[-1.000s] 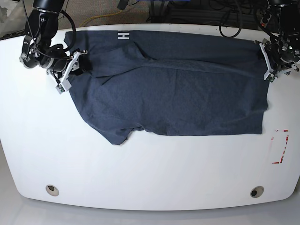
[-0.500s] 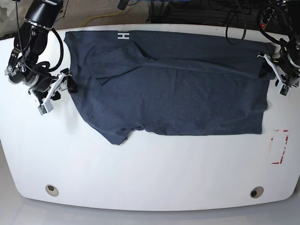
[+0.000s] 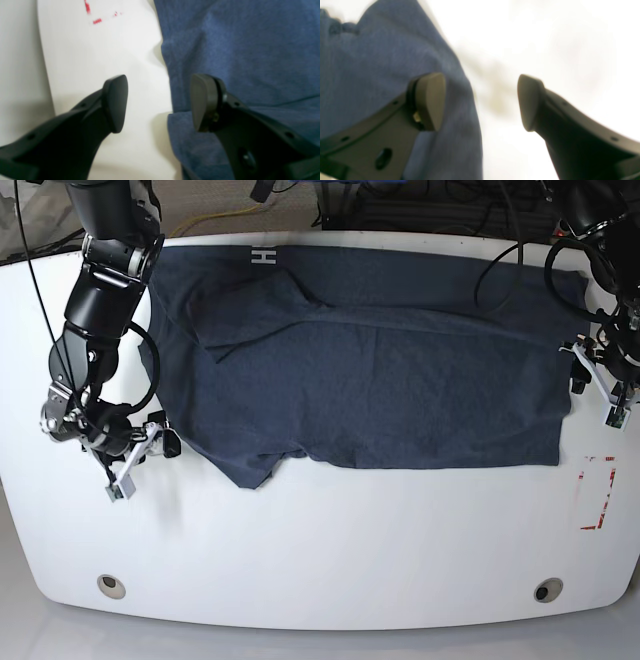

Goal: Fold the T-shirt properly
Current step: 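Move both grippers to the shirt hem and grasp its corners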

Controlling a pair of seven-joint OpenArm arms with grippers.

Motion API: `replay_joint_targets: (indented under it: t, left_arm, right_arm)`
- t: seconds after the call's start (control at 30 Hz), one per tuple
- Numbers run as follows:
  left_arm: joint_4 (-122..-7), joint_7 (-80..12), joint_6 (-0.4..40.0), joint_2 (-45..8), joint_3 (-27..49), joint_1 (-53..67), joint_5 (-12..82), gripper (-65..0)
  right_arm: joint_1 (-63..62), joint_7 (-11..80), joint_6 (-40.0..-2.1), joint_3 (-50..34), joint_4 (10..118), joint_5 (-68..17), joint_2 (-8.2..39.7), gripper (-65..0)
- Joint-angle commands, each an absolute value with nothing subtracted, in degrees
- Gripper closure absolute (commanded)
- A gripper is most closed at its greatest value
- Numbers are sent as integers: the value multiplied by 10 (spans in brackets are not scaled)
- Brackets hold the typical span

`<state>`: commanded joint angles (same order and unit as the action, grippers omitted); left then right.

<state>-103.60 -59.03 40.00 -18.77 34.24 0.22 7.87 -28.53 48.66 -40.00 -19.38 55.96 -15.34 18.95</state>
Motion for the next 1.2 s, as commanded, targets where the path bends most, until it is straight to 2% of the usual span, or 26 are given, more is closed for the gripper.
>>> replay_joint_targets:
  t: [0.17, 0.27, 0.53, 0.57, 0.7, 0.8, 0.83, 0.87, 0.93, 1.0, 1.17, 1.2]
  left_arm:
    - [-1036, -589, 400, -159, 342, -8, 21, -365]
    - [-1037, -589, 400, -159, 342, -8, 10, -365]
    - [-1037, -587, 400, -159, 342, -10, 11, -369]
    - [-1037, -586, 400, -160, 342, -14, 11, -371]
    - [-1029, -586, 400, -160, 343, -43, 9, -381]
    - [-1002, -586, 400, -160, 343, -68, 9, -443]
    - [-990, -586, 390, -160, 343, -80, 9, -467]
    - [-980, -586, 362, -160, 343, -92, 9, -483]
    - [-963, -586, 318, -160, 343, -107, 9, -503]
    - [-940, -584, 277, -161, 343, -124, 9, -510]
    - [-863, -531, 253, -161, 343, -156, 9, -510]
    - [-842, -514, 251, -162, 343, -161, 9, -510]
  right_arm:
    - [-342, 374, -400, -148, 414, -153, 192, -438]
    - [-358, 335, -400, -112, 369, -153, 189, -438]
    - [-360, 325, -400, -82, 356, -153, 160, -434]
    - [-358, 325, -400, -81, 356, -153, 158, -422]
    - [-351, 318, -400, -66, 356, -153, 146, -289]
    - [-350, 304, -400, -47, 356, -153, 142, -168]
    - [-349, 301, -400, -42, 356, -153, 141, -133]
    - [-349, 301, -400, -36, 356, -153, 141, -101]
    - [-349, 302, -400, -30, 356, -153, 141, -60]
    - [-349, 302, -400, -26, 356, -153, 141, -46]
    - [-349, 303, -400, -28, 357, -157, 139, -36]
    - [-349, 303, -400, -29, 357, -157, 139, -17]
